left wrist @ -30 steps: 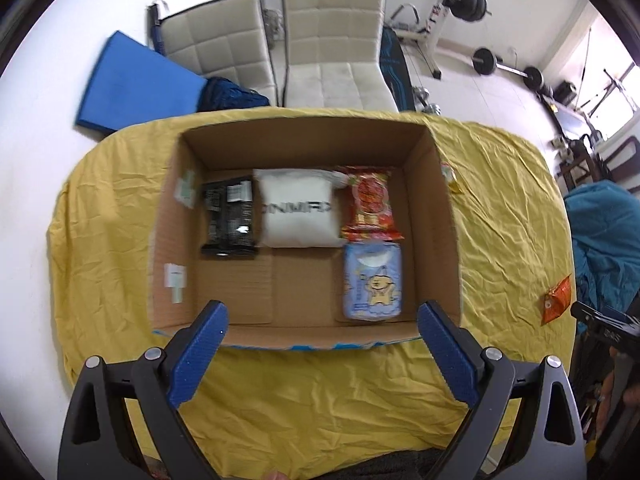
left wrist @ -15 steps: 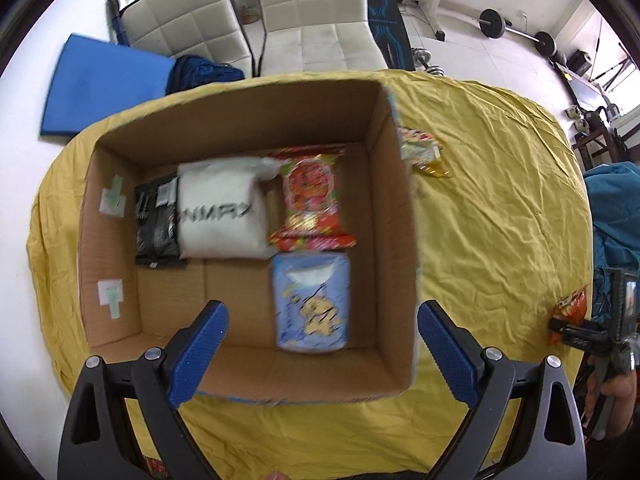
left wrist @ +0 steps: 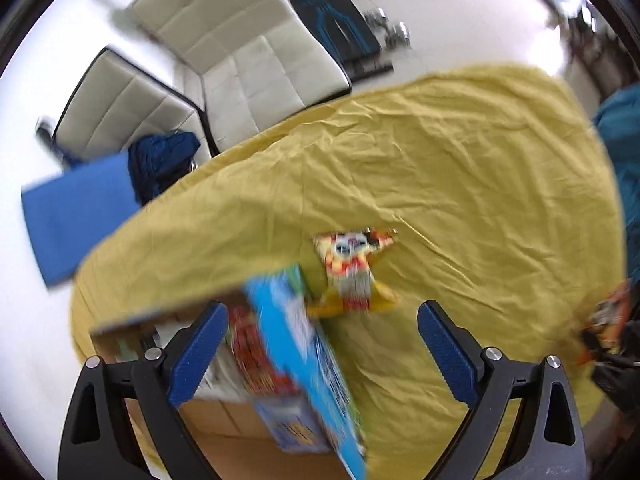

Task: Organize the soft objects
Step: 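Grasp the orange-red bag with right tool while left tool grasps the yellow panda bag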

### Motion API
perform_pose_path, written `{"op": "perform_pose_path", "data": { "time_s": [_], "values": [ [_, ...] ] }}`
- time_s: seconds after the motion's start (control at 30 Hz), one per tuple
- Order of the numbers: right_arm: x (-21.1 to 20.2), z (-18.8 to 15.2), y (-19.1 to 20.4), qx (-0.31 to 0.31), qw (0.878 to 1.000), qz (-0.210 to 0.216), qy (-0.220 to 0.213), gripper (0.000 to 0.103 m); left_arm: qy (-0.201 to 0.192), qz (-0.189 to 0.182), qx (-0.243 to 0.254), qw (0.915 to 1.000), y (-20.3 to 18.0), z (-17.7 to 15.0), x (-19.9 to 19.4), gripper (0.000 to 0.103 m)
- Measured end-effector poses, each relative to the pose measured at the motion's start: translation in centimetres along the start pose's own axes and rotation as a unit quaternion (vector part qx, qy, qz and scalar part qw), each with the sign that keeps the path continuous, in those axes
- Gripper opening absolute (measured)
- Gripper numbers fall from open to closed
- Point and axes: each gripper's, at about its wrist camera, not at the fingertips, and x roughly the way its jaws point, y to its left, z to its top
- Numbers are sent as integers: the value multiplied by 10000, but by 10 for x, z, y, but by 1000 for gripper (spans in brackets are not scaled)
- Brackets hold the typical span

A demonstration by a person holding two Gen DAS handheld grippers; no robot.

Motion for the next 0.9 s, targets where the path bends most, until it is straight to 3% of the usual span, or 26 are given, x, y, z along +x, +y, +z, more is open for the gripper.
{"op": "perform_pose_path", "data": {
  "time_s": [0.17, 0.3, 0.4, 0.5, 0.6, 0.67, 0.9],
  "values": [
    [-10, 29, 12, -125, 9999, -52, -77, 57, 616, 645, 649, 9939, -22, 37, 57, 97],
    [-10, 48, 21, -179, 9997, -133, -26, 57, 1052, 553, 797, 9897, -30, 47, 93, 97],
    [-6, 54, 23, -188, 9997, -117, 65, 57, 1659, 458, 874, 9812, -30, 47, 124, 97],
    [4, 64, 20, -182, 9997, -67, 141, 57, 1965, 567, 869, 9750, -26, 42, 144, 75],
    [13, 62, 18, -208, 9996, -81, 190, 57, 1728, 585, 798, 9800, -26, 39, 139, 58],
    [19, 59, 18, -238, 9994, -79, 240, 57, 1670, 380, 662, 9830, -28, 35, 131, 44],
    [32, 39, 13, -251, 9990, -73, 363, 56, 1010, -165, 722, 9921, -67, -1, 93, 38]
  ]
}}
